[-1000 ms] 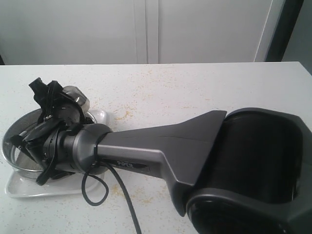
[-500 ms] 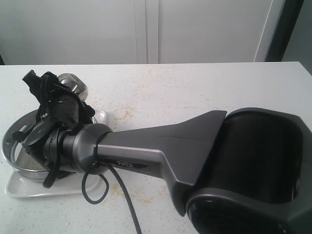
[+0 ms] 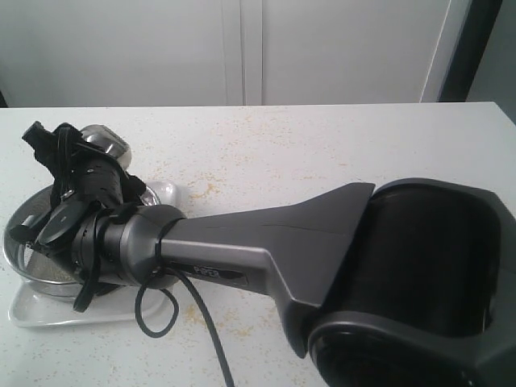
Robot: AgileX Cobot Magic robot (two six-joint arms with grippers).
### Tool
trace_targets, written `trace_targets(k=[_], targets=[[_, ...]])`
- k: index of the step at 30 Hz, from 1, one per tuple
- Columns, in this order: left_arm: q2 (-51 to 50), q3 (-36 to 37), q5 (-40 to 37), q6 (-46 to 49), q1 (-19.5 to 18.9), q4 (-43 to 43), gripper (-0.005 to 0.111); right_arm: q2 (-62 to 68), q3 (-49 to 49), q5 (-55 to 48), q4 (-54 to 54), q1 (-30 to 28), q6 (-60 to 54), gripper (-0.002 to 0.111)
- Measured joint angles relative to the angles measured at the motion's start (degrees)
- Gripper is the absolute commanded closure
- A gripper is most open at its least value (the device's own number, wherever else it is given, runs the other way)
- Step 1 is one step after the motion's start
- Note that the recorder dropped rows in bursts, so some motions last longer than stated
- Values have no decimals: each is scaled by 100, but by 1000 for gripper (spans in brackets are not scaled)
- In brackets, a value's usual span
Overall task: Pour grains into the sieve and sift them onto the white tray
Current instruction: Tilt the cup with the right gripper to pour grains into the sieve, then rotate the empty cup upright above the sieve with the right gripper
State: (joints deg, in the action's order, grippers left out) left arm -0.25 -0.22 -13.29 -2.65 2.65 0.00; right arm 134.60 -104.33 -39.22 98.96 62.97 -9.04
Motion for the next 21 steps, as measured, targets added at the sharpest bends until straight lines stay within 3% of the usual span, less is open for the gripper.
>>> trace_targets(k=[7, 16, 21], targets=[[0, 0, 0, 0, 0, 0, 107, 0, 0, 67, 0, 0, 0, 108], [0, 0, 0, 0, 0, 0, 107, 0, 0, -852, 4, 0, 249, 108], [0, 0, 0, 0, 0, 0, 107, 0, 0, -422, -168, 0, 314, 108]])
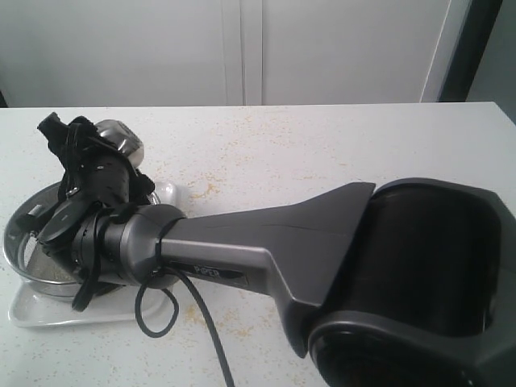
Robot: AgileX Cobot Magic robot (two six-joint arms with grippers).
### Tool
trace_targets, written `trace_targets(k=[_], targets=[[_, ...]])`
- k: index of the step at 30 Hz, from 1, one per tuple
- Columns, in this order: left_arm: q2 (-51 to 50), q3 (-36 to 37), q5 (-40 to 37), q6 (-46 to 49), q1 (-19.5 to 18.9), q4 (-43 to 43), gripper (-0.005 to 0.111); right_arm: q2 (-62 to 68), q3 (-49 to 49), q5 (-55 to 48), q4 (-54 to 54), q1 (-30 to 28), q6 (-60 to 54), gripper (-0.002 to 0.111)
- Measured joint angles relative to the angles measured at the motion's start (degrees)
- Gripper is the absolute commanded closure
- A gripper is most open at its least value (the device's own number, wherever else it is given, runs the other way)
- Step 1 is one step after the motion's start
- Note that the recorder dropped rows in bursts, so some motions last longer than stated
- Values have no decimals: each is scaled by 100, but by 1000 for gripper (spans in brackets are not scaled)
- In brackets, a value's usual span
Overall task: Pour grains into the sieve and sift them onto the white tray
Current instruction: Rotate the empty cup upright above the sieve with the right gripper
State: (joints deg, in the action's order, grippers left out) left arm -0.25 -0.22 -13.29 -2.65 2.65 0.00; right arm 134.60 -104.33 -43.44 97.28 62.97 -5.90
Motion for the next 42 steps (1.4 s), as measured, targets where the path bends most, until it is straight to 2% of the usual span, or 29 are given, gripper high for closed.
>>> trace_targets(k=[4, 11, 31, 42], targets=[[0, 0, 0, 0, 0, 0, 107, 0, 0, 151, -30, 0, 20, 108], [0, 0, 0, 0, 0, 0, 107, 0, 0, -326, 100, 0, 20, 108], [0, 0, 0, 0, 0, 0, 107, -10, 0, -457, -119, 0, 20, 108], [0, 0, 0, 0, 0, 0, 107, -124, 0, -663, -258, 12, -726, 108]])
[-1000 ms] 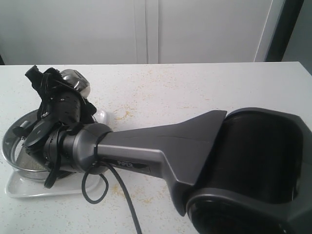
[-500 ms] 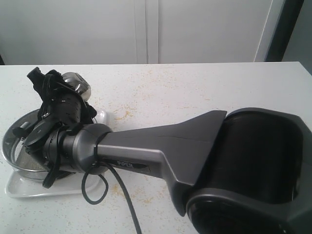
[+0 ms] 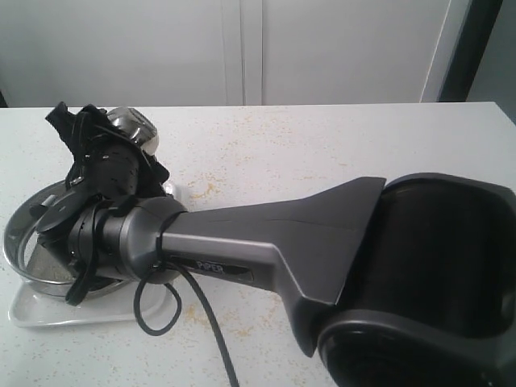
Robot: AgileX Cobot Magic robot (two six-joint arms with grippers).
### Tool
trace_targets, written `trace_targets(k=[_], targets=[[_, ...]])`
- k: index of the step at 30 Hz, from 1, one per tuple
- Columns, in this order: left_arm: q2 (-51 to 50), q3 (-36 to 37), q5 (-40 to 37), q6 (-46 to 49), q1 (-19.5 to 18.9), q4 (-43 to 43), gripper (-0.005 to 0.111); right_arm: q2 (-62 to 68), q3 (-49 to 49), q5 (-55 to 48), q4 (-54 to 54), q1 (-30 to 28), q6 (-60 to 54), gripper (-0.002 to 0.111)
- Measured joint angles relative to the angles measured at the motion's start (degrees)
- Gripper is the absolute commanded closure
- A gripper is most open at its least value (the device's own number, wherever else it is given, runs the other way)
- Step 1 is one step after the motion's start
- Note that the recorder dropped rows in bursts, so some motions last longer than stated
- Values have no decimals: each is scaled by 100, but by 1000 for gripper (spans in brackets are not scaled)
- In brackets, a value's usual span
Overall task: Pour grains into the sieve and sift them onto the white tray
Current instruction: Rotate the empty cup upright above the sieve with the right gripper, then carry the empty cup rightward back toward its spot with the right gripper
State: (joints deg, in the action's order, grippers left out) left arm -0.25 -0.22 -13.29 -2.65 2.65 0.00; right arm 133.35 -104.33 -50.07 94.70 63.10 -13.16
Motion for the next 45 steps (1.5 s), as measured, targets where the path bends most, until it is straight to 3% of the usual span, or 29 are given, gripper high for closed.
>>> trace_targets(k=[10, 21, 35, 45], targets=[[0, 0, 0, 0, 0, 0, 107, 15, 0, -79, -62, 85, 163, 108], [0, 0, 0, 0, 0, 0, 107, -48, 0, -421, -839, 85, 292, 108], [0, 0, 0, 0, 0, 0, 107, -1034, 0, -408, -3896, 72, 302, 108], [0, 0, 0, 0, 0, 0, 107, -1478, 0, -150, -6177, -789, 302, 108]])
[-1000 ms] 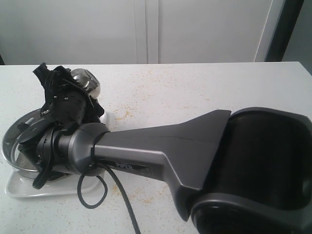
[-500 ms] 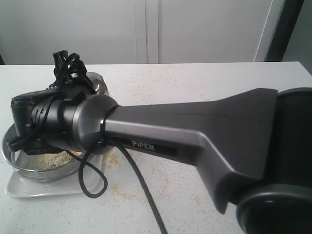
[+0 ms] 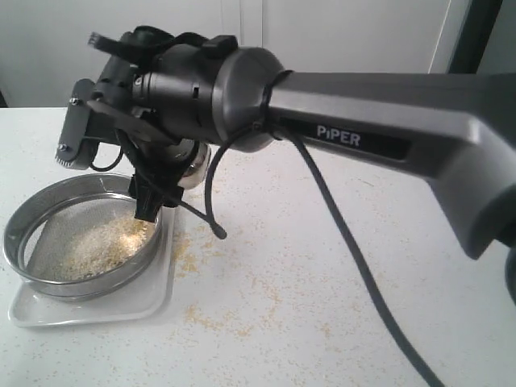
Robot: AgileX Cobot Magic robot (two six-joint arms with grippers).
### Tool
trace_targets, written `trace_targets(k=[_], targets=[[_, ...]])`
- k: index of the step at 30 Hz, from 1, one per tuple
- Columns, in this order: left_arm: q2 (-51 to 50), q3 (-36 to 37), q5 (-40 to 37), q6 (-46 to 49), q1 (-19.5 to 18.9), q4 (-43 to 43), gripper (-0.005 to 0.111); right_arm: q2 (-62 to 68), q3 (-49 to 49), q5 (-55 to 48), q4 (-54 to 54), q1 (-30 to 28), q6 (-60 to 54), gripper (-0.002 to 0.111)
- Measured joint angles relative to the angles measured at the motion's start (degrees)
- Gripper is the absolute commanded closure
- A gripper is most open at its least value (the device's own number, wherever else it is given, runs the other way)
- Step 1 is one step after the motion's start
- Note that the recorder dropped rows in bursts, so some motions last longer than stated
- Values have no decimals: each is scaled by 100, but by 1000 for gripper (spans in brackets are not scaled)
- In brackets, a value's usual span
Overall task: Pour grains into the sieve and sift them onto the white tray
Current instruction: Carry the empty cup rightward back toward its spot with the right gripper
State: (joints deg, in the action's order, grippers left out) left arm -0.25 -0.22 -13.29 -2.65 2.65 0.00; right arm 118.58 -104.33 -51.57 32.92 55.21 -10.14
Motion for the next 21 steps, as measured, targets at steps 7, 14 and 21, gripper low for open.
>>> trace_targets(k=[7, 14, 21], targets=[[0, 0, 0, 0, 0, 0, 107, -13, 0, 0, -1060, -437, -275, 108], [0, 0, 0, 0, 0, 0, 107, -13, 0, 0, -2360, -845, -930, 108], [0, 0, 0, 0, 0, 0, 107, -13, 0, 0, -3663, -1344, -1514, 108]])
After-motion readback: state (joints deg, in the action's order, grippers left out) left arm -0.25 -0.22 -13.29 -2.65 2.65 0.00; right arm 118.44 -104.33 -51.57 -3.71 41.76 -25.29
